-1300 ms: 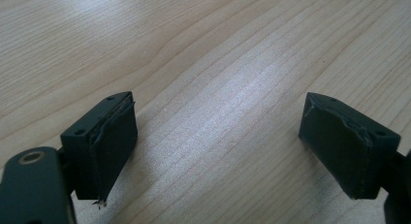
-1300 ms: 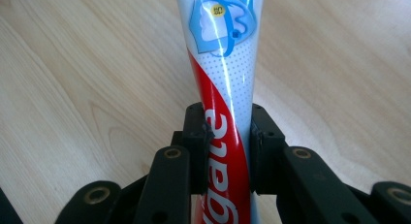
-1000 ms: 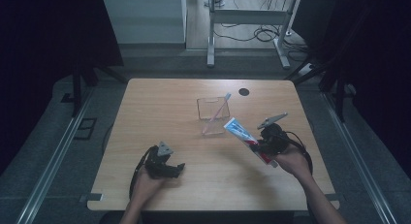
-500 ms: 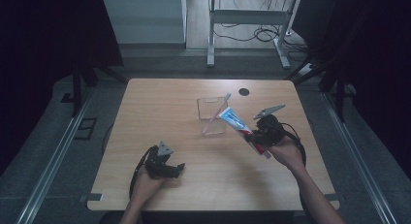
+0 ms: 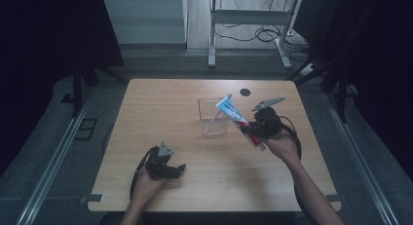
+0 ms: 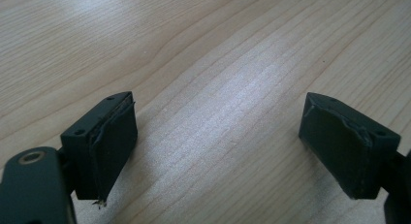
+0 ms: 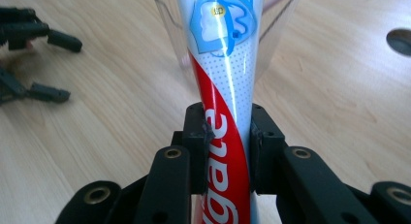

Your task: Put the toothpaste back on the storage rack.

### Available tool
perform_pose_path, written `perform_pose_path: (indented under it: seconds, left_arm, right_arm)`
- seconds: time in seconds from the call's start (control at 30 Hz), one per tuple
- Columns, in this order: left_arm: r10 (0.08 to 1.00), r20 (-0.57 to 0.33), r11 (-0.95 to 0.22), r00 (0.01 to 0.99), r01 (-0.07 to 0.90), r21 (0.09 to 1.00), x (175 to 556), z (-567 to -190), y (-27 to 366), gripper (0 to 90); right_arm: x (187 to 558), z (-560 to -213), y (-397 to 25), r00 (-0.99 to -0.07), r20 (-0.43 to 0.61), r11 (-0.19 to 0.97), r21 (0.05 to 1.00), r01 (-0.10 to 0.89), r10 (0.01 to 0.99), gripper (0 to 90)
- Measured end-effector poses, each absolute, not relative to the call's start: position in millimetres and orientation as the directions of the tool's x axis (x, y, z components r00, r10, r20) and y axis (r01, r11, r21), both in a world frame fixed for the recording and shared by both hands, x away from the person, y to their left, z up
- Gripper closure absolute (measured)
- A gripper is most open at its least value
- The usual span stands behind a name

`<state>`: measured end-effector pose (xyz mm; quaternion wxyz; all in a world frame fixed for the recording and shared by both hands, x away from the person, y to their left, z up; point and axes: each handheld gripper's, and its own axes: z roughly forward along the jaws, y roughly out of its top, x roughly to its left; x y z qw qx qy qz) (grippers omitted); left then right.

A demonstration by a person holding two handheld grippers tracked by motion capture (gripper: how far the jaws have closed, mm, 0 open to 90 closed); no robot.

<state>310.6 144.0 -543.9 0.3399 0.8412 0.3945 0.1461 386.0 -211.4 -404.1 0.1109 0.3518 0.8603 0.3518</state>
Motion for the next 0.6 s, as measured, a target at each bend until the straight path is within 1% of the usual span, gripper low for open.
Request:
perform_pose_path:
  seconds: [0.6]
  left_arm:
    - [0.764, -0.023, -0.455, 0.644, 0.565, 0.688, 310.6, -544.0, 143.9, 13.8]
  right_arm:
    - [410.7, -390.5, -184.9, -0.724, 0.033, 0.454, 0.759, 0.467, 0.689, 72.9]
